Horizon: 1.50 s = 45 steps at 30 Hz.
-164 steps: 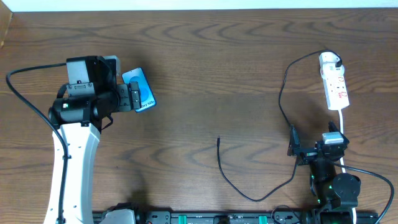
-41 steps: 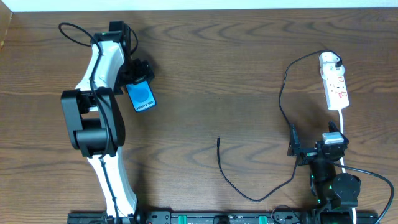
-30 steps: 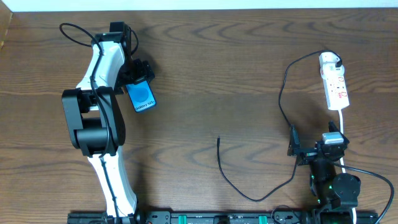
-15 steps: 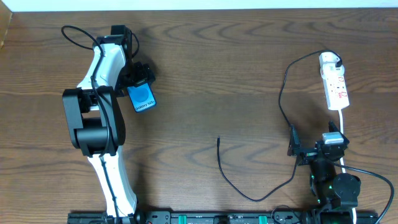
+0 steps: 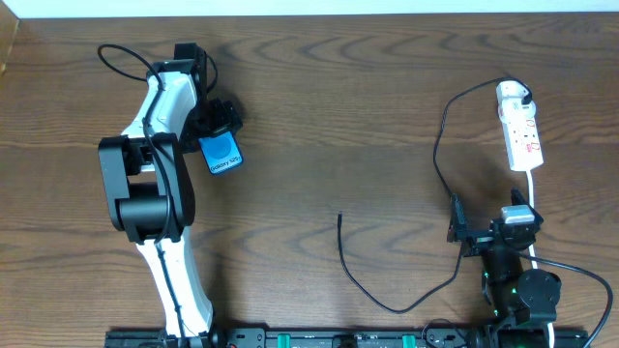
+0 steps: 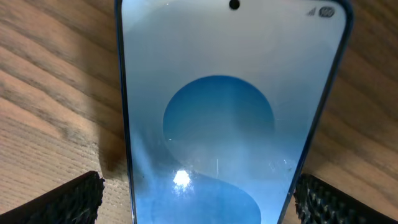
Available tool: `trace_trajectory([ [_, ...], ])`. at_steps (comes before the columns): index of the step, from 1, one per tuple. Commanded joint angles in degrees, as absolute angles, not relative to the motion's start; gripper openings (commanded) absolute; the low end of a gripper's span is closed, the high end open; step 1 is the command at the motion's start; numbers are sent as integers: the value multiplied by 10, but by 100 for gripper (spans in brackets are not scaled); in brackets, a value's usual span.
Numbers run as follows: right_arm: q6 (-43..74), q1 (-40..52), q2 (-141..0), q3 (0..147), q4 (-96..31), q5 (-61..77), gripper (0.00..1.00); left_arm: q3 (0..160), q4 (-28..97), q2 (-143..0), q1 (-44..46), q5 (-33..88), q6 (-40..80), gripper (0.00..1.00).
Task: Plug charger to phone and switch on socket
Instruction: 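Close the left gripper on the phone's bottom edge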
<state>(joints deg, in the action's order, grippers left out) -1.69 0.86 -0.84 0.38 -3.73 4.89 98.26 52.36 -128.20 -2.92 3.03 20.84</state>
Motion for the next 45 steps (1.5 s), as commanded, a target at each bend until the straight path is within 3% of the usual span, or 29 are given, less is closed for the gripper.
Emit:
trace_trajectory([
  [1, -9, 10, -4, 3, -40, 46, 99, 980, 522, -1290, -32, 25, 214, 98],
  [45, -9, 10, -4, 3, -40, 46, 99, 965, 502, -1290, -31, 51, 213, 98],
])
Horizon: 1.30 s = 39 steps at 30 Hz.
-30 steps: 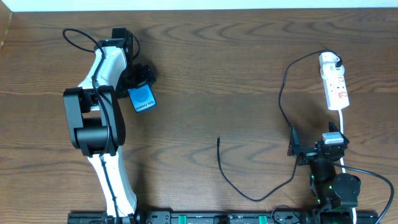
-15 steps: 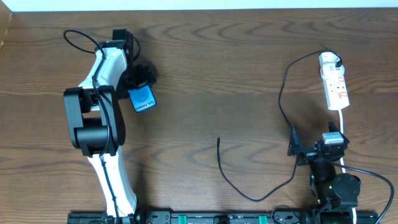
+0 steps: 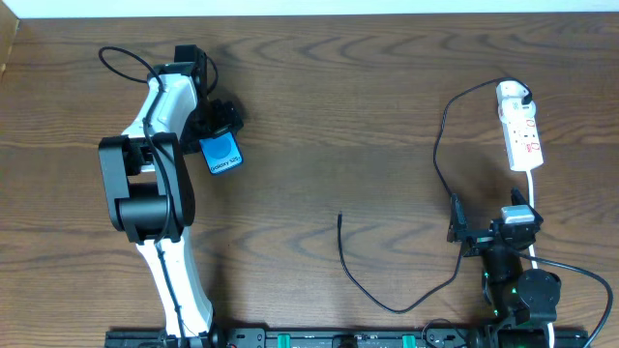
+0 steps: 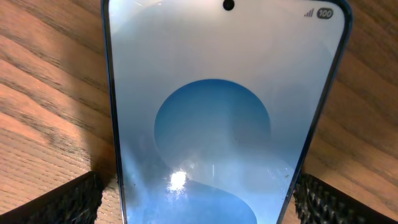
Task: Plug charger to phone and switch on socket
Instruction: 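Close the left gripper on the phone's bottom edge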
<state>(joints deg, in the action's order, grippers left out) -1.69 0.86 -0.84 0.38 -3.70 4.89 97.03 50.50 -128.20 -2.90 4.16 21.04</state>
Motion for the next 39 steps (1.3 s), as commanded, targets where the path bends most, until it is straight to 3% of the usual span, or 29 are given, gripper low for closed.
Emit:
trace_trajectory([
  [1, -9, 10, -4, 3, -40, 46, 99, 965, 502, -1290, -31, 51, 213, 98],
  [39, -9, 10, -4, 3, -40, 46, 99, 948, 489, -1290, -31, 51, 213, 98],
])
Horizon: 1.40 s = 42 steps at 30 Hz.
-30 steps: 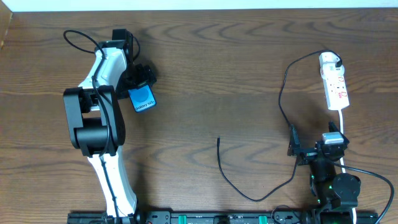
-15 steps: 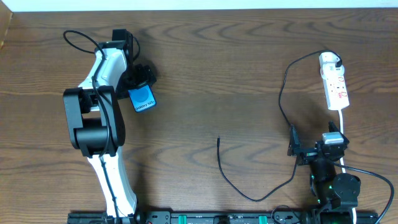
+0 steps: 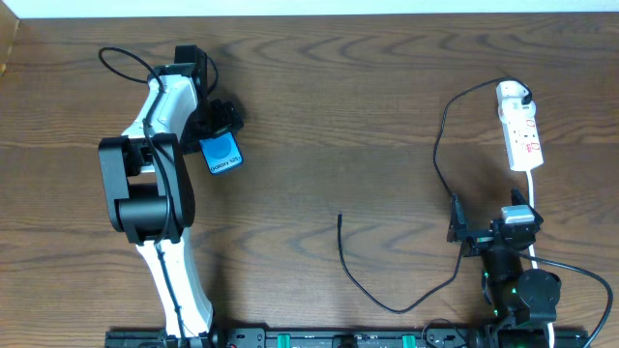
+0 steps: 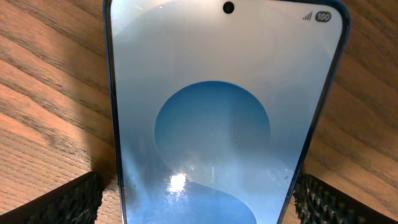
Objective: Plug charger to phone and switch on socket
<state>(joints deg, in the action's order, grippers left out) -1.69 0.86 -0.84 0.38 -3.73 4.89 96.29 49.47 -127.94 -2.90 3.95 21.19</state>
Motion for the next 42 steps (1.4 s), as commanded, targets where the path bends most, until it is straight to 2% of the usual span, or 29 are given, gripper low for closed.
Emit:
trace_trajectory([
  [1, -9, 10, -4, 3, -40, 46, 99, 948, 489, -1290, -31, 51, 213, 98],
  [11, -9, 10, -4, 3, -40, 46, 99, 948, 489, -1290, -31, 51, 213, 99],
  [20, -9, 10, -4, 3, -40, 46, 99, 948, 490, -1290, -31, 51, 213, 92],
  [31, -9, 10, -4, 3, -40, 46, 99, 948, 489, -1290, -31, 51, 213, 91],
  [37, -9, 10, -4, 3, -40, 46, 99, 948, 489, -1290, -31, 51, 213, 86],
  [42, -9, 10, -4, 3, -40, 46, 99, 948, 489, -1290, -31, 51, 213, 86],
])
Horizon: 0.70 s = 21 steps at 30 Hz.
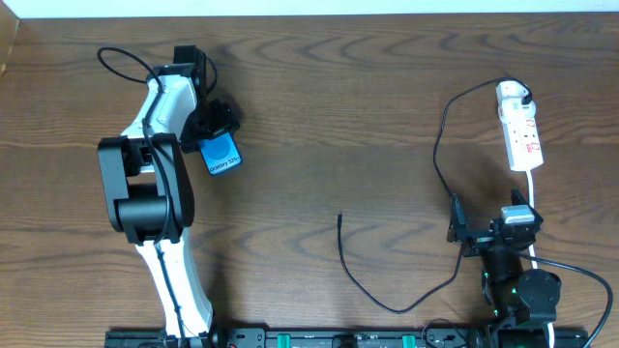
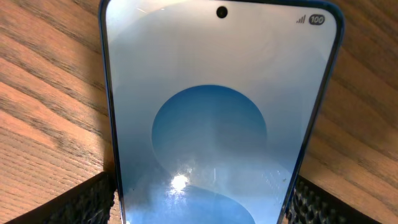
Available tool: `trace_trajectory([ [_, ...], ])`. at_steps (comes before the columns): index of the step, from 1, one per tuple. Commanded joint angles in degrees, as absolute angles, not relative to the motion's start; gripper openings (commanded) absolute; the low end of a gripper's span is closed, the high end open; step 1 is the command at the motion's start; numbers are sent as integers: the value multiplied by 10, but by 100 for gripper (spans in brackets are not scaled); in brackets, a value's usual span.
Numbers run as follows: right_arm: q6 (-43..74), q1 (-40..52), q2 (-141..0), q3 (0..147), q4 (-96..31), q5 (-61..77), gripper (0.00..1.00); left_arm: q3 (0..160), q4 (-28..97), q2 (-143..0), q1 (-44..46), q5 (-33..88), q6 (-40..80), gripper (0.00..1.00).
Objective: Plug charger to phone and switch on socket
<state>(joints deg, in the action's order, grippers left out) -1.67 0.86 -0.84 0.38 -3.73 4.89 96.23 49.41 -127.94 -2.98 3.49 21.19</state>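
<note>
A blue-screened phone (image 1: 221,153) (image 2: 217,112) lies face up on the wooden table at the left. My left gripper (image 1: 210,138) (image 2: 202,202) straddles its near end, and both black ribbed pads (image 2: 81,202) press against the phone's side edges. The white power strip (image 1: 519,126) lies at the far right with a charger plugged into its top end. From there the black cable (image 1: 437,145) loops down the table, and its free tip (image 1: 339,217) rests mid-table. My right gripper (image 1: 462,232) sits low at the right beside the cable; whether its jaws are open or shut does not show.
The left arm (image 1: 155,184) stretches from the front edge up to the phone. A thin black wire (image 1: 121,53) curls behind its wrist. The table's white far edge (image 1: 309,8) runs along the top.
The left gripper's pads have closed in from a small gap on each side to touch the phone's edges. The phone sits slightly lower in the wrist view. The right arm and cable have not moved.
The left gripper stood open over the phone's near end, pads well clear of its sides. Over the following moments it crept forward along the phone, still open. Now the pads grip the phone's edges. The right arm, cable and power strip have stayed put.
</note>
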Motion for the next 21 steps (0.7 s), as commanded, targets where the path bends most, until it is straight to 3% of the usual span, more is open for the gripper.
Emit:
trace_trajectory([
  [1, -9, 10, -4, 3, -40, 46, 99, 948, 489, -1290, -31, 51, 213, 86],
  [21, -9, 10, -4, 3, -40, 46, 99, 948, 489, -1290, -31, 51, 214, 79],
])
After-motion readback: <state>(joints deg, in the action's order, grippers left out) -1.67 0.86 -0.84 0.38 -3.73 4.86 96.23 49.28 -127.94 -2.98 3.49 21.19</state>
